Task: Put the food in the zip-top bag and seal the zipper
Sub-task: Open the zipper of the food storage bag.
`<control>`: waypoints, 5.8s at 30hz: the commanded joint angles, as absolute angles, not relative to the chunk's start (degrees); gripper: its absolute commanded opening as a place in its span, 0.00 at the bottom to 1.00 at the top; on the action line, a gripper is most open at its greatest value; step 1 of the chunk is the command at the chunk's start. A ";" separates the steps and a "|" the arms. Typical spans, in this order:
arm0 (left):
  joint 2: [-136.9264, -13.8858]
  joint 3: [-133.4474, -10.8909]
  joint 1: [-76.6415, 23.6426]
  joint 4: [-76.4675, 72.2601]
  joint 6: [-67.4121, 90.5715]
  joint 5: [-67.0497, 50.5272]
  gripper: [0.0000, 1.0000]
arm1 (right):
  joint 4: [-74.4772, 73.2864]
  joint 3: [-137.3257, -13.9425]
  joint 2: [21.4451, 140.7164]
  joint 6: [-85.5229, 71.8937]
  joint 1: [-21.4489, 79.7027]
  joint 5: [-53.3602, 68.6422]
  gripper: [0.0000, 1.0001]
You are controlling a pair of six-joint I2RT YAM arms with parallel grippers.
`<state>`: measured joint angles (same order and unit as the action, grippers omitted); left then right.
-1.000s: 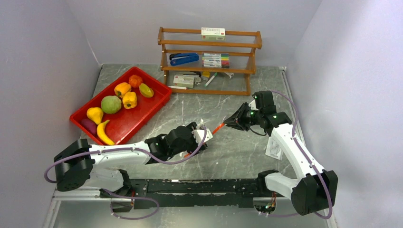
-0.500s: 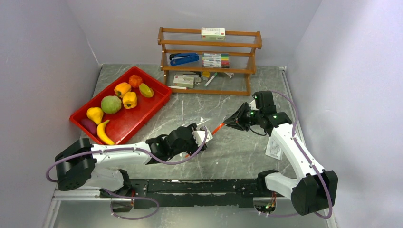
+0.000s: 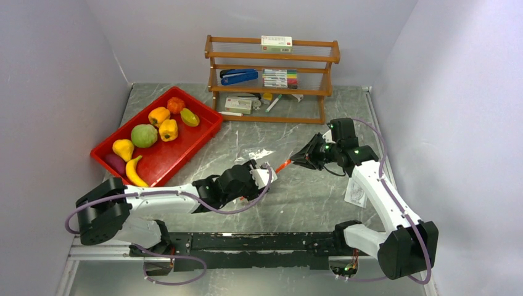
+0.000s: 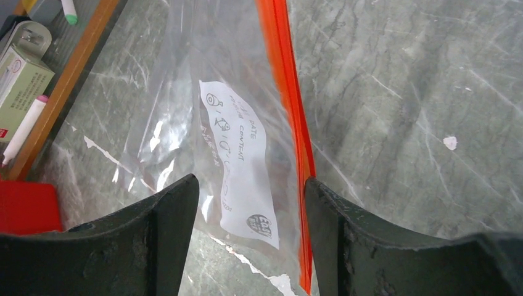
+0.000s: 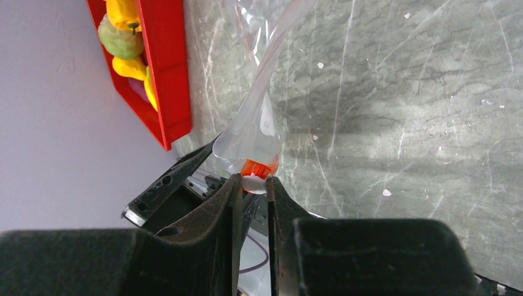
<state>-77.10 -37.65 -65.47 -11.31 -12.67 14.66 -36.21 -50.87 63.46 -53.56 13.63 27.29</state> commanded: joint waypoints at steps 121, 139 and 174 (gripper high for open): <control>-62.77 -47.70 -58.61 7.87 19.65 51.90 0.07 | -26.93 -53.88 72.75 -50.83 37.20 -17.73 0.00; -72.73 -51.06 -57.49 5.92 21.62 18.82 0.65 | -29.89 -68.24 79.44 -40.31 38.74 -0.29 0.00; -66.74 -45.50 -52.56 -3.30 20.48 40.93 0.07 | -21.18 -62.54 83.14 -69.05 44.81 -7.98 0.51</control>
